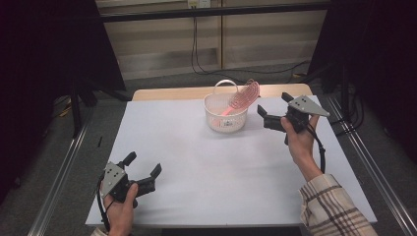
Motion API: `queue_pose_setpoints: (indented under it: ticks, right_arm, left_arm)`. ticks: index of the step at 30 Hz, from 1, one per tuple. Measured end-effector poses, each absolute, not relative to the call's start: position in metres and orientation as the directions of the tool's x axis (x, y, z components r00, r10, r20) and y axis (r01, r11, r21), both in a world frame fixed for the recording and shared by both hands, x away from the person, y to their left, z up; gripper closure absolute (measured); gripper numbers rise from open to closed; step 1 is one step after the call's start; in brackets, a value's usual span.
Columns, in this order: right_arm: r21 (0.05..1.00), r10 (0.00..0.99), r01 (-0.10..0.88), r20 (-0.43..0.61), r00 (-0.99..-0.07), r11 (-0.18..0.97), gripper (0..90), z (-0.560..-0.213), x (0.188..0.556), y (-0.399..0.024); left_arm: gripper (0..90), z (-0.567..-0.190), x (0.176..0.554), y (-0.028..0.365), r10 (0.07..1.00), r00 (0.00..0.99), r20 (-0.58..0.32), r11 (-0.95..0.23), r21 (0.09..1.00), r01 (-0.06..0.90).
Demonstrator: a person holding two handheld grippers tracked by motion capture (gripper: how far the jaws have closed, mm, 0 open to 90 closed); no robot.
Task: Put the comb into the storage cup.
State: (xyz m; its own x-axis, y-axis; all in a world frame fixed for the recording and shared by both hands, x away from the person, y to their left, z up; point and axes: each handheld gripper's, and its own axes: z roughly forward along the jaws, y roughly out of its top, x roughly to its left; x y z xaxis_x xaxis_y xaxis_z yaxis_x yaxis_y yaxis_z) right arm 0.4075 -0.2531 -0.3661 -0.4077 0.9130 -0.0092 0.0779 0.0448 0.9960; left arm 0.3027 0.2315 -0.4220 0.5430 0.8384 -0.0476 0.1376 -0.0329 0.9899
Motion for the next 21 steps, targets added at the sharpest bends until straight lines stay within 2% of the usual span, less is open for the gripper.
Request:
queue_pose_setpoints:
  ticks: [21]
  right_arm:
    - [0.993,0.917,0.101,-0.021,-0.397,0.067,0.0,-0.381,0.367,-0.268]
  left_arm:
    - [3.4,-0.423,0.304,0.232,0.848,0.528,-0.057,-0.025,0.989,0.146]
